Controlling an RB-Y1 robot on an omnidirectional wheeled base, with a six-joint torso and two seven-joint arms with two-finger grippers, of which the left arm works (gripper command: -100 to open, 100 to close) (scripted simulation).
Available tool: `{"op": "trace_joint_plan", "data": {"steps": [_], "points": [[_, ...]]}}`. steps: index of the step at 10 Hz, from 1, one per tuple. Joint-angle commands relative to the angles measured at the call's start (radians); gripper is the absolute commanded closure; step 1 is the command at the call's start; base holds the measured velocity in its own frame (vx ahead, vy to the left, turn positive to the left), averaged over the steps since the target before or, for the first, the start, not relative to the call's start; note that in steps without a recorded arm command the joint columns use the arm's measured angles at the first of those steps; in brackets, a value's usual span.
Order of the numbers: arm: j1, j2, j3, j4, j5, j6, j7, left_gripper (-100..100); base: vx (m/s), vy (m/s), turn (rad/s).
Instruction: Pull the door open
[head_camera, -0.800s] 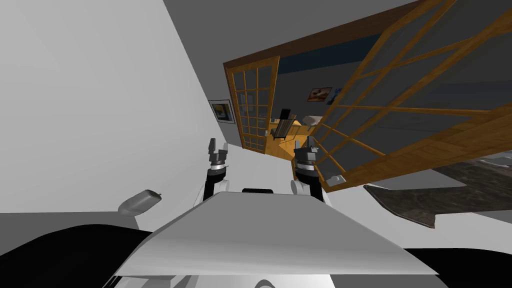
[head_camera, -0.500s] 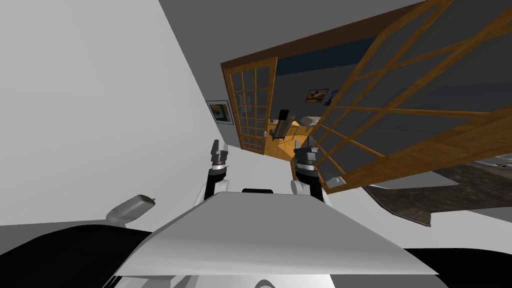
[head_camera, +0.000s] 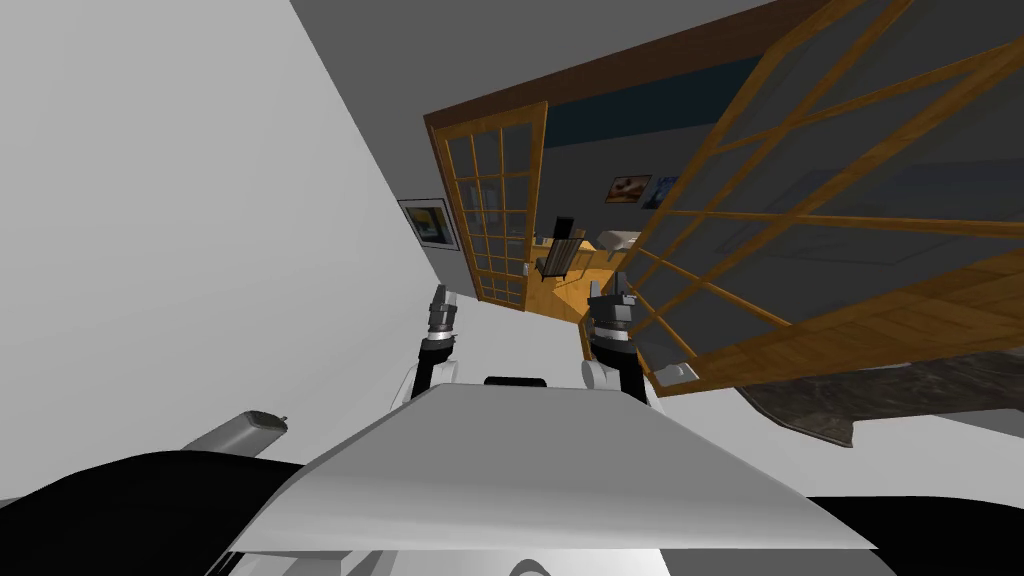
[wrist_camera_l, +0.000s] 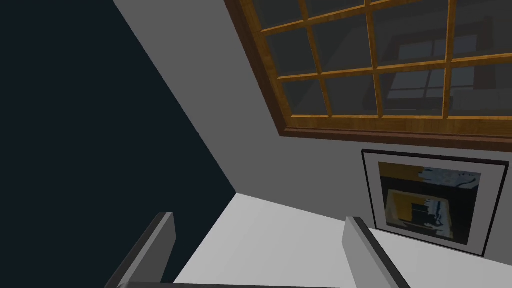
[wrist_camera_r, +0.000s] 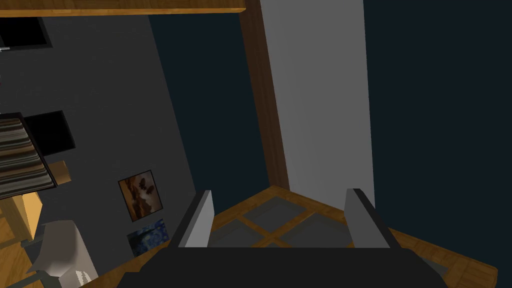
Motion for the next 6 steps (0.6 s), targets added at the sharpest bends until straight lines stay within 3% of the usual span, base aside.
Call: {"op": "trace_joint_plan", "data": {"steps": [1,6], "points": [[-0.006,0.006,0.007,0.033,-0.007,-0.011,-0.033,-100,0.104,-0.051,-0.053],[-0.027,0.021,0.027,0.111,-0.023,-0.031,-0.111,-100,0.09,-0.031,-0.048]]}}
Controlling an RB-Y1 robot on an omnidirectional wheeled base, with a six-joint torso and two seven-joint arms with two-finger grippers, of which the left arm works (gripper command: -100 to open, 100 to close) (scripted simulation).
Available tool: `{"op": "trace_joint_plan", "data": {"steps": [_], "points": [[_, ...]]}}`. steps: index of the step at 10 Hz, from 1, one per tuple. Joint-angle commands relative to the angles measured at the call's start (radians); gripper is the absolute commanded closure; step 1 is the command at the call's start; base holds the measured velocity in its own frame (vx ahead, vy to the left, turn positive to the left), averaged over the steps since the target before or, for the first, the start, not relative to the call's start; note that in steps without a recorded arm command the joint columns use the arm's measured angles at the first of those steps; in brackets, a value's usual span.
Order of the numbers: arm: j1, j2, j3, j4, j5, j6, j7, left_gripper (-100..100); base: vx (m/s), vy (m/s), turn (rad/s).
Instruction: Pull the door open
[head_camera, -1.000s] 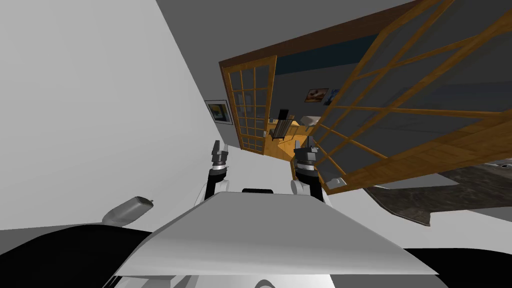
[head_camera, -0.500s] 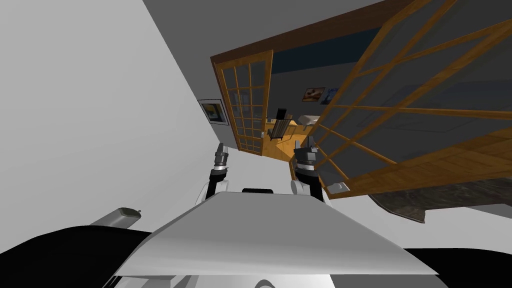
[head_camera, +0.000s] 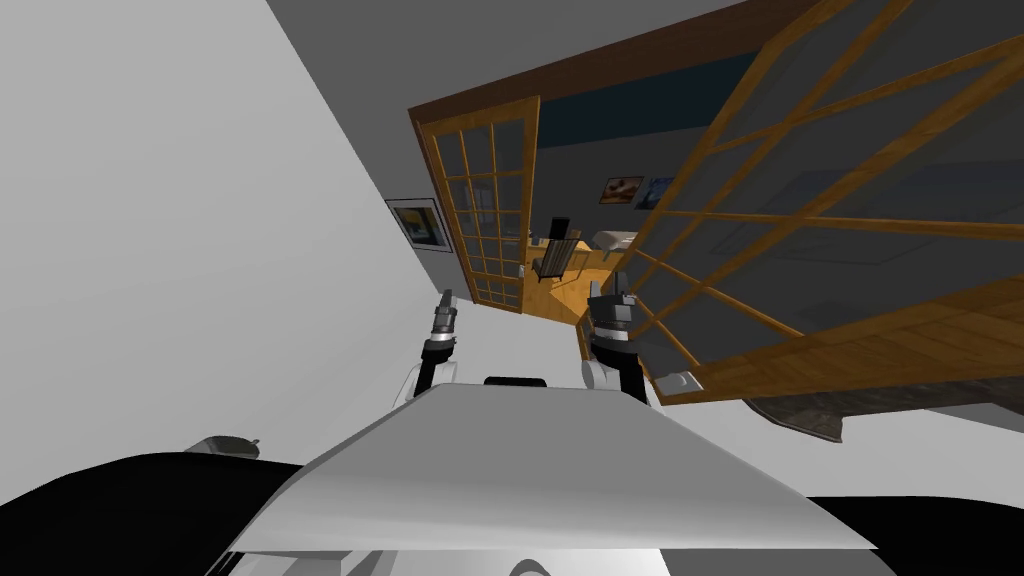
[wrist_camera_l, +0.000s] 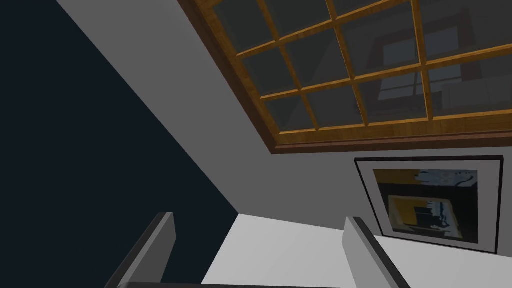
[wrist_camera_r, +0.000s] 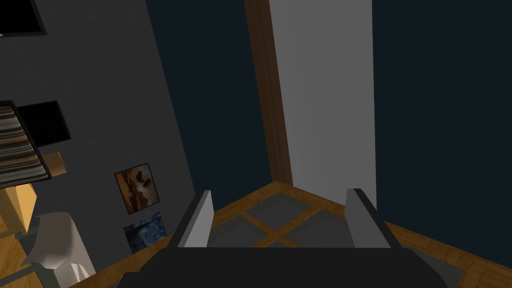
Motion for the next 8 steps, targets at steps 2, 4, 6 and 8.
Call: {"op": "trace_joint_plan", "data": {"steps": [2,4,6,8], "points": [[-0.008,0.007,0.01,0.043,-0.01,-0.014,-0.047,-100,0.094,-0.028,-0.054],[-0.017,0.012,0.019,0.077,-0.017,-0.022,-0.081,-100,0.105,-0.038,-0.053],[-0.026,0.017,0.028,0.115,-0.024,-0.032,-0.119,-100,0.095,-0.041,-0.055],[-0.036,0.022,0.038,0.153,-0.032,-0.041,-0.156,-100,0.097,-0.027,-0.057]]}}
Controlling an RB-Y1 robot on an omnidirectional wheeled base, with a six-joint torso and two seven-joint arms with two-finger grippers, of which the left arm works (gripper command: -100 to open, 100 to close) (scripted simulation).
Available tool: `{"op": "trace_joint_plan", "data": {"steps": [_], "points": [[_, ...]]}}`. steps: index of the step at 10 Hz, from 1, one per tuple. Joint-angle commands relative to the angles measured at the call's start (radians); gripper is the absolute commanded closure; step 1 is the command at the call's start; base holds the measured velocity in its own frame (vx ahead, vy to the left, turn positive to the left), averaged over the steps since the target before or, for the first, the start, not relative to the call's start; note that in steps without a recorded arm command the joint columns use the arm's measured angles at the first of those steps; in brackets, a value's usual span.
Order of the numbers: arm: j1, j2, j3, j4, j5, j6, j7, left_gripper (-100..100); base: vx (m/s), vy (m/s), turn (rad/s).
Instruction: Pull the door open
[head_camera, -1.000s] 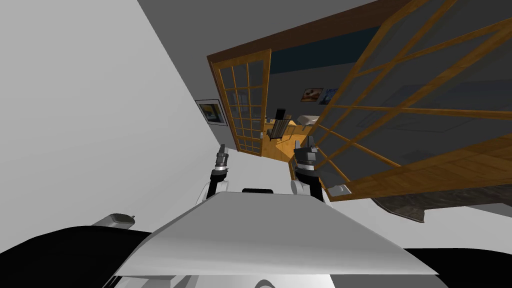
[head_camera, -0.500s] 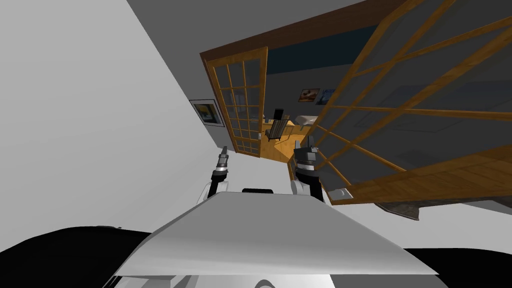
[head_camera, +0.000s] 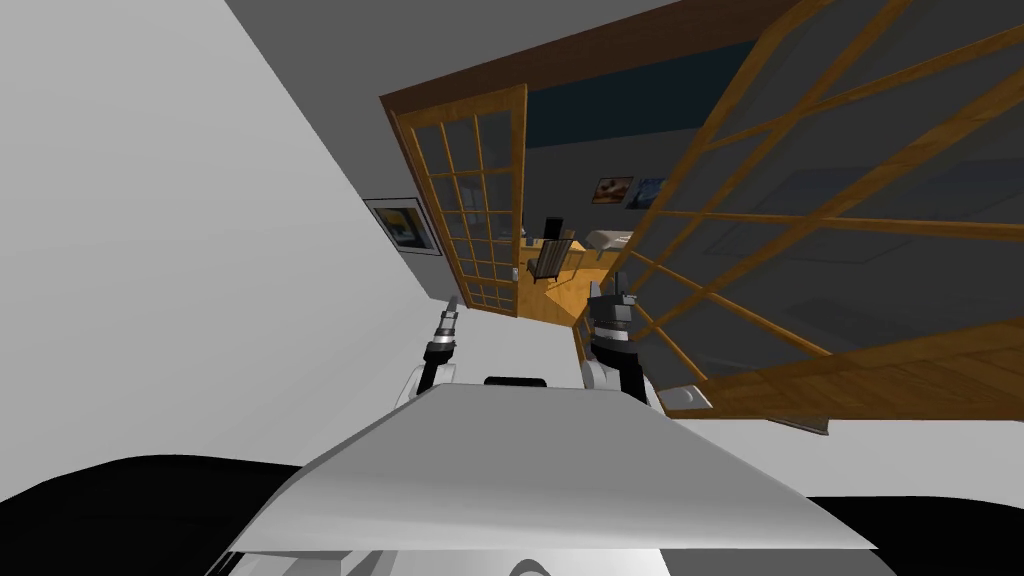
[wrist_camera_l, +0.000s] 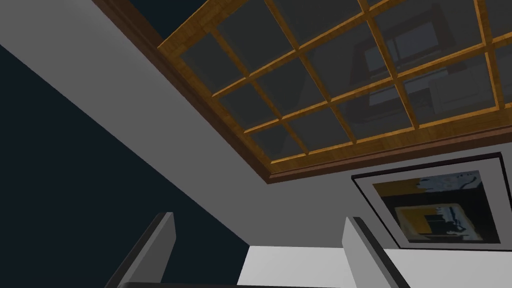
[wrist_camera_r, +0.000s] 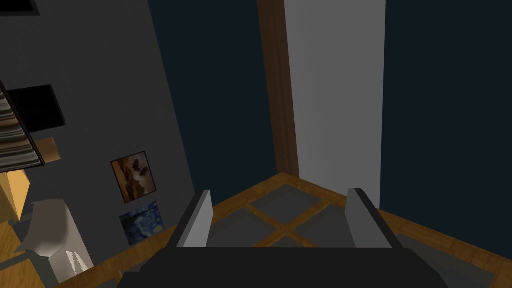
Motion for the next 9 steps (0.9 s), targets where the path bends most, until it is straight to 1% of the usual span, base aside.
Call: {"op": "trace_joint_plan", "data": {"steps": [1,9], "points": [[-0.006,0.004,0.007,0.029,-0.006,-0.008,-0.033,-100,0.098,-0.039,-0.052],[-0.047,0.018,0.049,0.189,-0.039,-0.049,-0.192,-100,0.109,-0.033,-0.063]]}}
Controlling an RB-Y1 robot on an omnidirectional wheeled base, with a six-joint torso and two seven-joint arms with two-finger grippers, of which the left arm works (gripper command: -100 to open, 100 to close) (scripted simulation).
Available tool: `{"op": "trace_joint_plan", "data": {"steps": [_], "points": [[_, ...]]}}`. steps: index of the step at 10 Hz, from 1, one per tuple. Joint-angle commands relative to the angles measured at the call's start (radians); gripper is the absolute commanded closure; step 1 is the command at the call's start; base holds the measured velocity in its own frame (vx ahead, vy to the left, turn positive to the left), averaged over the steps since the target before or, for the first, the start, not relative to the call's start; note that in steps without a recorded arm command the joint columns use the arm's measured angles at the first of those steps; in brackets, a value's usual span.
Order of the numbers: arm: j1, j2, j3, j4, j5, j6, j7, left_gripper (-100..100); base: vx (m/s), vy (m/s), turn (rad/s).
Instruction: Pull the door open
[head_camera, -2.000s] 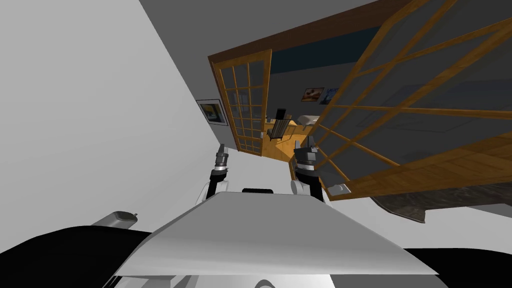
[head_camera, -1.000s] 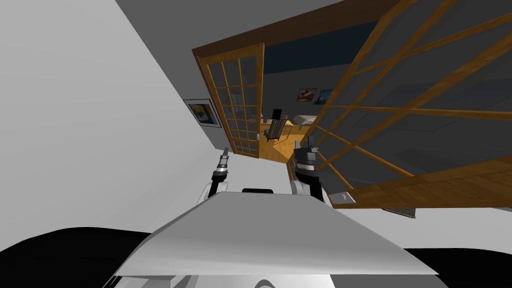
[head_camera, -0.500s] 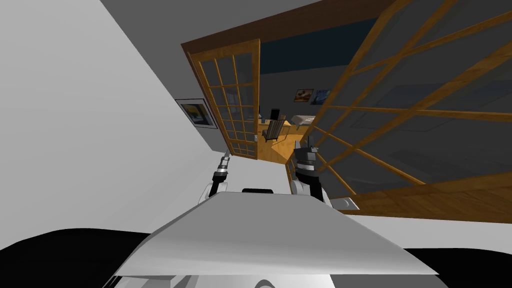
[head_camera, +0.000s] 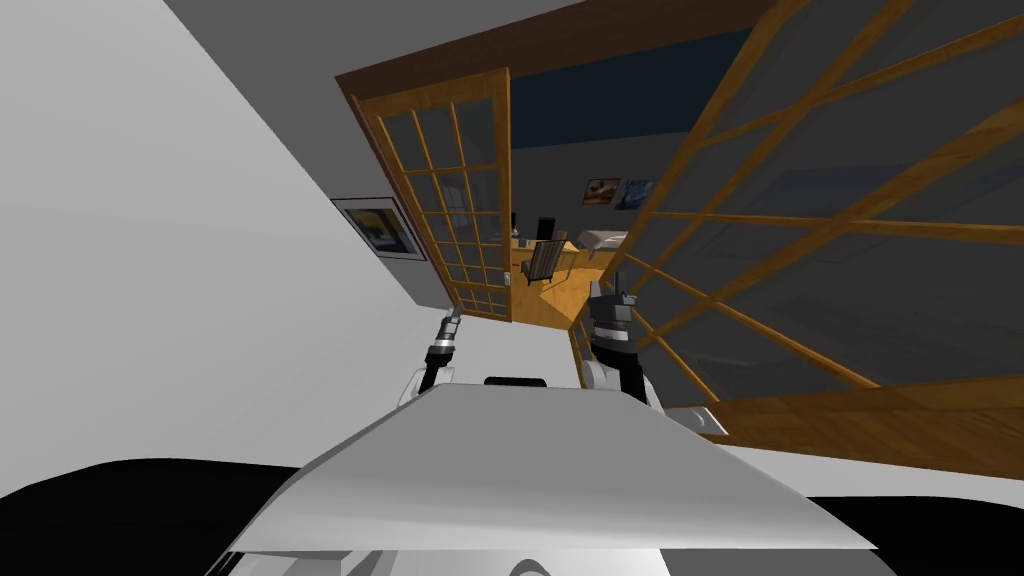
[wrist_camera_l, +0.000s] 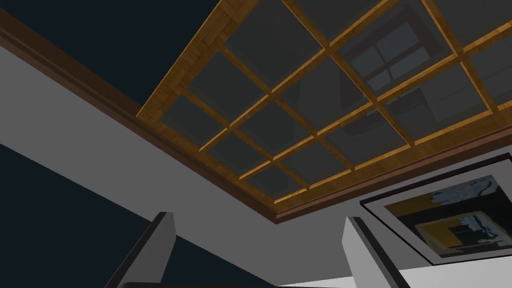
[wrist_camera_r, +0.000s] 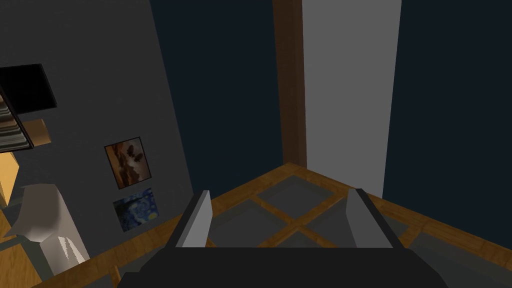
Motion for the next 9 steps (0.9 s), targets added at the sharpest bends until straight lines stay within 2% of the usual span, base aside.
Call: {"op": "trace_joint_plan", "data": {"steps": [1,9], "points": [[-0.011,0.002,0.009,0.037,-0.007,-0.01,-0.036,-100,0.107,-0.034,-0.071],[-0.054,0.009,0.052,0.202,-0.04,-0.052,-0.201,-100,0.105,-0.032,-0.063]]}}
